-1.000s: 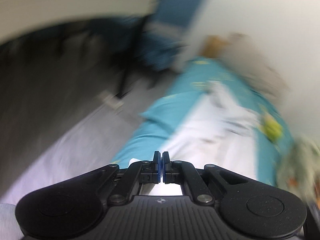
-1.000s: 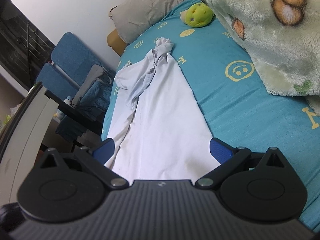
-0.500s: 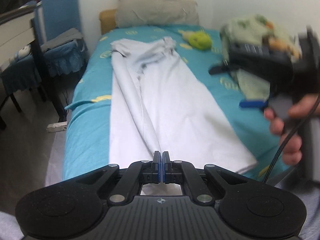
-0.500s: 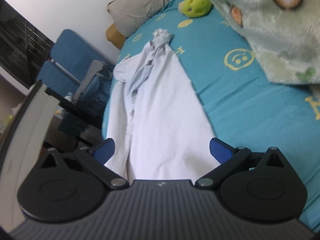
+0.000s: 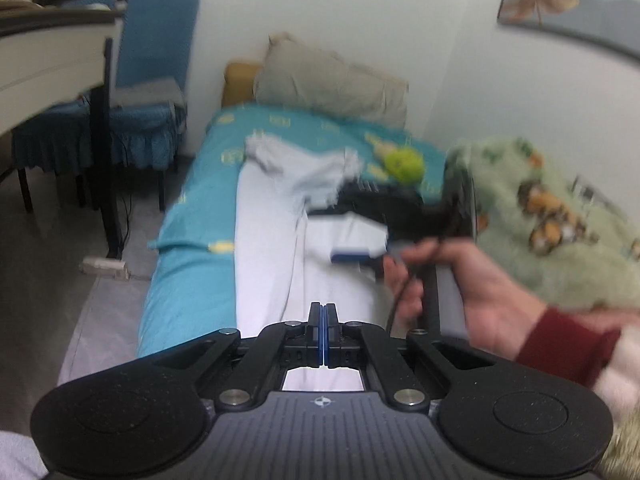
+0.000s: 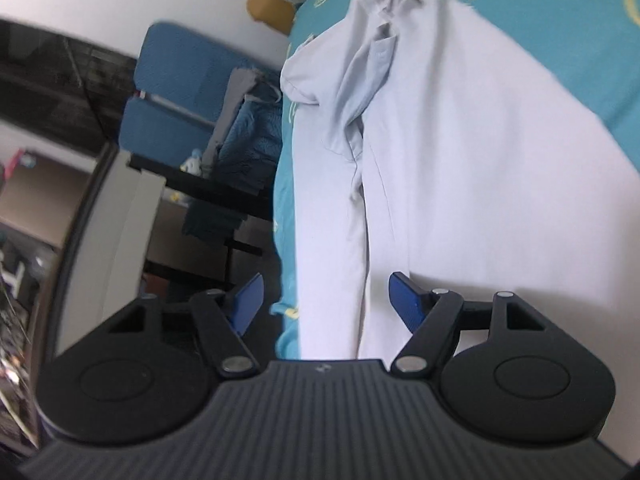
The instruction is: Fold clothes
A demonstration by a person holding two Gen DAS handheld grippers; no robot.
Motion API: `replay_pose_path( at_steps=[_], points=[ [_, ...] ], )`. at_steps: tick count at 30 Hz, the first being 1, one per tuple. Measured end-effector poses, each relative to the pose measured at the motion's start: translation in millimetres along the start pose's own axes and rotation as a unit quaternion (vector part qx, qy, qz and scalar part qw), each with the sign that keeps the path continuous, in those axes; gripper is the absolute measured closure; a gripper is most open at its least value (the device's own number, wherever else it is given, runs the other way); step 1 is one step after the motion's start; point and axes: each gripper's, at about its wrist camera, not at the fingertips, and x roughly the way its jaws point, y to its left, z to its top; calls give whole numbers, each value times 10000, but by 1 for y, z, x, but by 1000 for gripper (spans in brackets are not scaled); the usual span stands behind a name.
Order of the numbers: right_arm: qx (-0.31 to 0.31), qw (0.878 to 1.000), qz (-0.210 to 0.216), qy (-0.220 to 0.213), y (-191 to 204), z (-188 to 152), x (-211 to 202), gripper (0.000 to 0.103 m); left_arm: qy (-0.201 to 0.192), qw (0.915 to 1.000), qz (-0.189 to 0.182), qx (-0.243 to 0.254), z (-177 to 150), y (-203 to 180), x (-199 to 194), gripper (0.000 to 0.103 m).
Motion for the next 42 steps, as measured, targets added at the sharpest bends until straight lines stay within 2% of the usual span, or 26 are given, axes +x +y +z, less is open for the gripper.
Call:
replay_pose_path(
  at_steps=[3,4,5,7,8,11,13,15,16,17,18,19,20,21,23,25,29,31,33,36,39,40,41,42],
  points=[
    [-446,9990,16,-9,5,15,14,35,488,9982,360,8,-3,7,32,82],
    [-534,9985,86,-16,6,20,18,35,711,9965,439,-84,-4,12,43,71],
    [-569,9982,175,15,6,25,23,35,923,9942,529,-177,-5,17,52,62],
    [-631,9977,238,85,6,35,35,35,1329,9876,746,-370,-8,27,67,49],
    [-676,9973,250,118,6,38,42,36,1538,9830,879,-475,-10,32,73,47],
    [-875,9956,223,252,5,45,64,40,2074,9707,935,-771,-18,46,87,47],
    [-1088,9935,75,320,6,46,78,43,2234,9663,869,-944,-21,52,91,51],
    [-1343,9905,36,308,9,43,87,47,2356,9637,801,-967,-24,55,93,61],
    [-1459,9889,7,279,11,41,90,49,2393,9636,757,-920,-25,54,94,73],
    [-1574,9872,-24,249,14,40,92,60,2396,9645,726,-840,-25,52,94,84],
    [-1599,9868,-55,265,15,39,93,69,2366,9663,707,-727,-24,49,93,91],
    [-1618,9864,-87,286,15,38,94,84,2336,9679,689,-615,-23,46,93,100],
    [-1636,9860,-118,306,16,37,95,94,2265,9706,658,-479,-22,42,91,100],
    [-1617,9864,-116,284,16,36,93,96,2144,9741,642,-313,-21,36,86,100],
    [-1610,9867,-114,176,16,37,87,98,1824,9809,663,125,-16,20,75,101],
    [-1667,9859,-155,12,22,40,76,98,1513,9849,530,657,-13,-1,63,101],
    [-1897,9809,-270,-336,33,48,53,98,1387,9825,-32,1240,-16,-31,60,101],
    [-2031,9771,-454,-447,34,51,44,98,1477,9789,-252,1386,-19,-39,70,101],
    [-2035,9762,-561,-503,30,54,41,98,1646,9757,-428,1385,-23,-41,87,101],
    [-2064,9748,-699,-475,23,56,44,98,2064,9702,-651,1093,-30,-28,116,99],
    [-2085,9739,-791,-428,15,56,47,96,2278,9671,-851,743,-28,-11,130,91],
    [-2066,9744,-789,-410,14,56,47,96,2258,9676,-905,676,-27,-8,129,82],
    [-2026,9754,-764,-409,12,56,44,95,2237,9680,-958,608,-26,-6,128,68],
    [-2048,9748,-776,-436,15,54,35,95,2194,9688,-1005,563,-24,-4,126,61]
  ],
)
